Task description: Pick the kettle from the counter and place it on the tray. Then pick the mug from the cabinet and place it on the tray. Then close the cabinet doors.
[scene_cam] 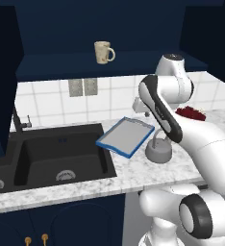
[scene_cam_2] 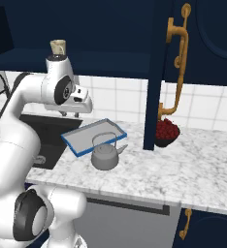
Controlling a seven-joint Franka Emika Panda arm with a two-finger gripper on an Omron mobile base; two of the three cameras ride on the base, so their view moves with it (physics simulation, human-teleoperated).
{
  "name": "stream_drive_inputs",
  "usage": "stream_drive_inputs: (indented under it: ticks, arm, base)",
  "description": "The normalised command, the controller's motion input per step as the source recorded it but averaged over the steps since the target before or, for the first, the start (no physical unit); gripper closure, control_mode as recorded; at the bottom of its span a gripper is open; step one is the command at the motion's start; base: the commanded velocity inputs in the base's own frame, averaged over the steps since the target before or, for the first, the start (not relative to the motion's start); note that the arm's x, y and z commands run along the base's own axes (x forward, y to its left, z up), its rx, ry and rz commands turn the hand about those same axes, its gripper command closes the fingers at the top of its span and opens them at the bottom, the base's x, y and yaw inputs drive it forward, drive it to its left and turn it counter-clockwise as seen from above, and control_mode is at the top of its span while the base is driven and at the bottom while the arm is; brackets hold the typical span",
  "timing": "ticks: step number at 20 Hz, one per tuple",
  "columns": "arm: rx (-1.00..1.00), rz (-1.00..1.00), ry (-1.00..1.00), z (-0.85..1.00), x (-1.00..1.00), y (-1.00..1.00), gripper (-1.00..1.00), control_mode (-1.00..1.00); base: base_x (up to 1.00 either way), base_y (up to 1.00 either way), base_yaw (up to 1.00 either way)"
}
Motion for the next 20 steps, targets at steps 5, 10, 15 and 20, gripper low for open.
stream_drive_inputs:
  ticks: [5, 10, 15, 20]
  arm:
    - [-0.01, -0.33, 0.01, -0.14, -0.23, -0.02, -1.00, -1.00]
    - [-0.01, -0.81, 0.00, -0.47, 0.04, -0.04, -1.00, -1.00]
    - [0.01, -0.02, 0.00, -0.13, 0.00, -0.09, -1.00, -1.00]
    - [0.02, -0.12, 0.00, -0.42, 0.17, -0.50, -1.00, -1.00]
  base:
    - [0.00, 0.00, 0.00]
    - [0.00, 0.00, 0.00]
    - [0.00, 0.00, 0.00]
    - [0.00, 0.00, 0.00]
